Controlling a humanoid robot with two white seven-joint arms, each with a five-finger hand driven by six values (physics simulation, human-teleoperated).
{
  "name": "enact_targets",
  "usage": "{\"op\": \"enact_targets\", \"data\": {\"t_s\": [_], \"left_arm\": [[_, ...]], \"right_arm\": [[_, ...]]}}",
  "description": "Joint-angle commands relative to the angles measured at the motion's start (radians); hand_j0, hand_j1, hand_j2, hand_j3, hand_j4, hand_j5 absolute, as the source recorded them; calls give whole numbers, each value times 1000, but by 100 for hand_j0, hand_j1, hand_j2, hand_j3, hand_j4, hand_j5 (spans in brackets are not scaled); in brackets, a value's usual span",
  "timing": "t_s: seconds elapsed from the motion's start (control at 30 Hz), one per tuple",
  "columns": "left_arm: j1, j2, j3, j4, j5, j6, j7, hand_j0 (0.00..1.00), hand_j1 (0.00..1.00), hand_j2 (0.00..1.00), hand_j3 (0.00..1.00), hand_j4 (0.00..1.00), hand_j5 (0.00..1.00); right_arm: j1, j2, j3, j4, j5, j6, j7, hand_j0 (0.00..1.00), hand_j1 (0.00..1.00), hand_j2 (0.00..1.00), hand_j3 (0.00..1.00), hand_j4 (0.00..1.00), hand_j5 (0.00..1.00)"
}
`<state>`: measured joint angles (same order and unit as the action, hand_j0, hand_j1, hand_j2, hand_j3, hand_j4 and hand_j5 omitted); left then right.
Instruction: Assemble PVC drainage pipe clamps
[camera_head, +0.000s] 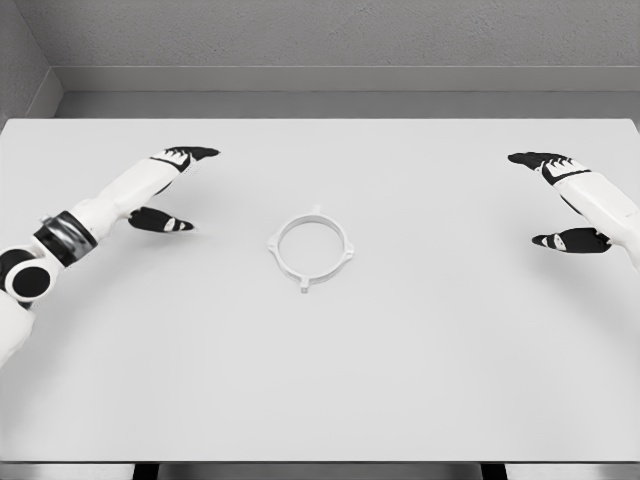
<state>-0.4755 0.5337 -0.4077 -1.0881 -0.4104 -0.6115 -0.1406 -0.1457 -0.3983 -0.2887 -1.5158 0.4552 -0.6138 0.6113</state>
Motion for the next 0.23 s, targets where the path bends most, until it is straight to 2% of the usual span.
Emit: {"op": "enact_targets", "data": {"t_s": [0.0, 0.1, 0.13, 0.2], "left_arm": [[0, 71, 27, 0, 16, 1, 1, 100, 100, 100, 100, 100, 100], [35, 87, 107, 7, 18, 1, 1, 100, 100, 100, 100, 100, 100], [52, 126, 132, 7, 25, 1, 1, 100, 100, 100, 100, 100, 100], [57, 130, 142, 10, 45, 1, 1, 100, 100, 100, 100, 100, 100]], "right_arm": [[-2, 0, 0, -3, -9, 3, 0, 100, 100, 100, 100, 100, 100], [0, 0, 0, -3, -9, 3, 0, 100, 100, 100, 100, 100, 100], [0, 1, 2, -3, -9, 3, 0, 100, 100, 100, 100, 100, 100], [0, 4, 2, -3, -9, 3, 0, 100, 100, 100, 100, 100, 100]]}}
